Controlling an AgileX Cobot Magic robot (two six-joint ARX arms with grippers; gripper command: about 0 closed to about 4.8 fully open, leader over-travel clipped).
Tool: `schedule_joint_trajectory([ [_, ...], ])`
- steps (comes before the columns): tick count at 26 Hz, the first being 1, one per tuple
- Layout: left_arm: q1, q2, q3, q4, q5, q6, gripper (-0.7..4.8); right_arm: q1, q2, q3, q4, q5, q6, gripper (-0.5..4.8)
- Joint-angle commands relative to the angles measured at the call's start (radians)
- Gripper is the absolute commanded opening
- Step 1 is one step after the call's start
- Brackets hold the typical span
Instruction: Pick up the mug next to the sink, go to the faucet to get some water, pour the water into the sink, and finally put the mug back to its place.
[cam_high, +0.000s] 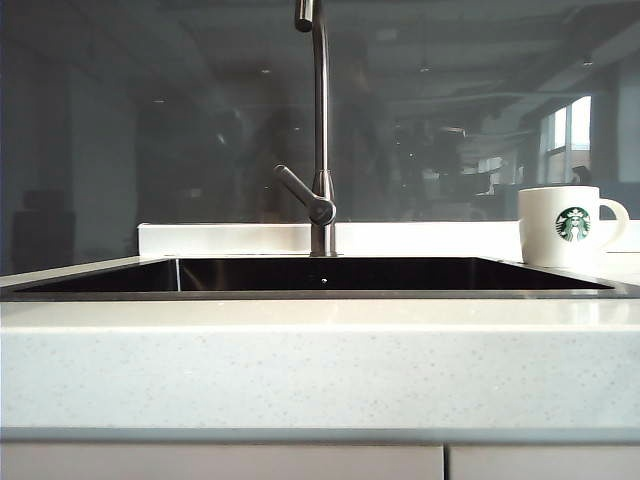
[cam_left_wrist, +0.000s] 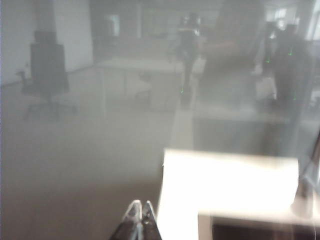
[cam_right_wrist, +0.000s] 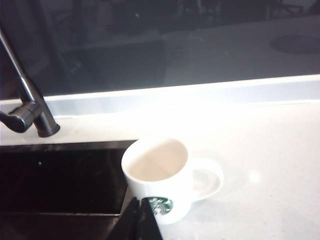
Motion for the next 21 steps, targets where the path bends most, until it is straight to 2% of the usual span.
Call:
schedule_joint_trajectory([
  [1,-0.004,-0.162,-0.179,-0.022,0.01,-0.001,-0.03,0.003,-0.004,0.005,0.013,-0.002,0.003,-0.09],
  [5,-0.004,-0.43,-0.401,-0.025,0.035,-0.027,-0.03,0.002,-0.004,0.005,0.004,-0.001,0.003,-0.09],
  [10,-0.005,-0.673,-0.567,-0.074,0.045,-0.045,-0.03,0.003,-0.004,0.005,0.0,-0.001,0.003,-0.09],
  [18,-0.005,-0.719,-0.683,-0.113,0.056,-0.045,-0.03,0.003,-0.004,0.005,-0.002,-0.001,0.003,-0.09],
  [21,-0.005,-0.719,-0.683,-0.164,0.051,-0.04,-0.03,0.003,-0.004,0.005,-0.002,-0.002,0.003,-0.09],
])
